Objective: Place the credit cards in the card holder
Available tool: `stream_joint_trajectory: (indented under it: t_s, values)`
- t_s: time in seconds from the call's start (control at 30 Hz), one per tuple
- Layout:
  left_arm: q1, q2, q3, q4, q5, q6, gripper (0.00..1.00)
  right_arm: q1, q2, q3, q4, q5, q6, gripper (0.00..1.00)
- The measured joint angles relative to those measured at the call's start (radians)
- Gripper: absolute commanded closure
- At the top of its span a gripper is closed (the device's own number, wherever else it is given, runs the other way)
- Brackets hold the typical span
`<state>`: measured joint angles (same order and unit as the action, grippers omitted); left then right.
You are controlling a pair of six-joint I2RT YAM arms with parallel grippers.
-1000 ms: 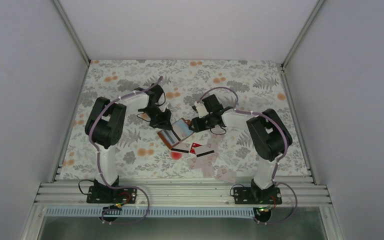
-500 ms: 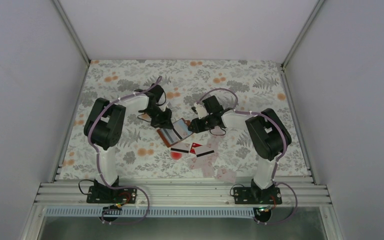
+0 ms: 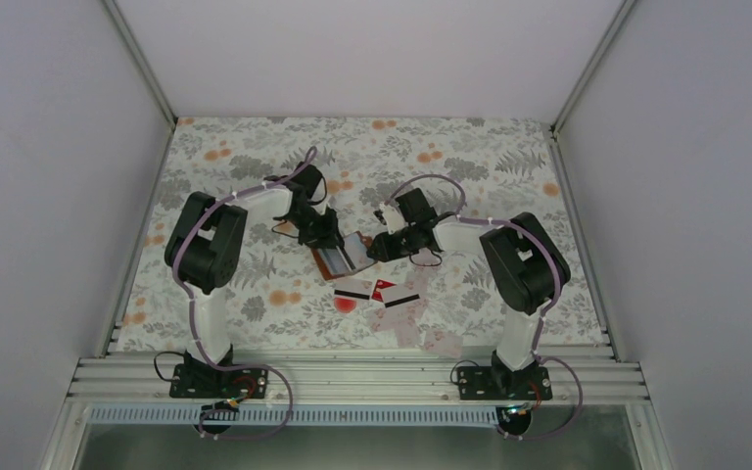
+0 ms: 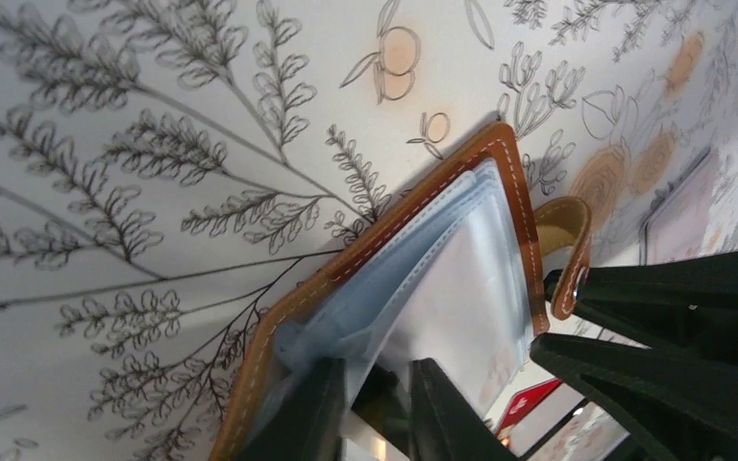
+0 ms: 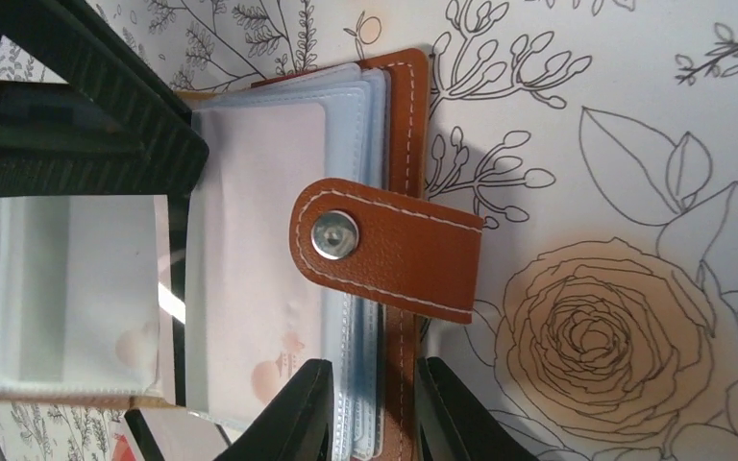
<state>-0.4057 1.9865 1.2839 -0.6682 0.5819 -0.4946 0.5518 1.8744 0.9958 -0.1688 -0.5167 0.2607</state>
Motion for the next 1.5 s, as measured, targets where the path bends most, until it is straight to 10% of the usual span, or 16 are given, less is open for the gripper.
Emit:
stream_joint_trajectory:
  t_s: [0.33, 0.8, 0.97, 1.23, 1.5]
  values:
    - [-0.013, -0.015, 0.015, 0.014, -0.037, -0.013, 0.41, 0.014, 0.0, -0.003, -0.008, -0.016, 0.001, 0.78]
    - [-0.037, -0.062, 0.069, -0.165, -0.283, 0.008, 0.22, 0.018, -0.003, 0.013, -0.057, -0.008, -0.009, 0.78]
    - [-0.072, -0.109, 0.125, -0.219, -0.343, 0.008, 0.3, 0.021, -0.016, 0.014, -0.095, 0.005, -0.012, 0.78]
    - [-0.174, -0.167, 0.145, -0.242, -0.375, -0.029, 0.71, 0.022, -0.066, 0.052, -0.147, 0.02, -0.012, 0.78]
    - [-0.179, -0.17, -0.008, -0.224, -0.39, -0.069, 0.82, 0.022, -0.078, 0.094, -0.142, -0.006, -0.015, 0.77]
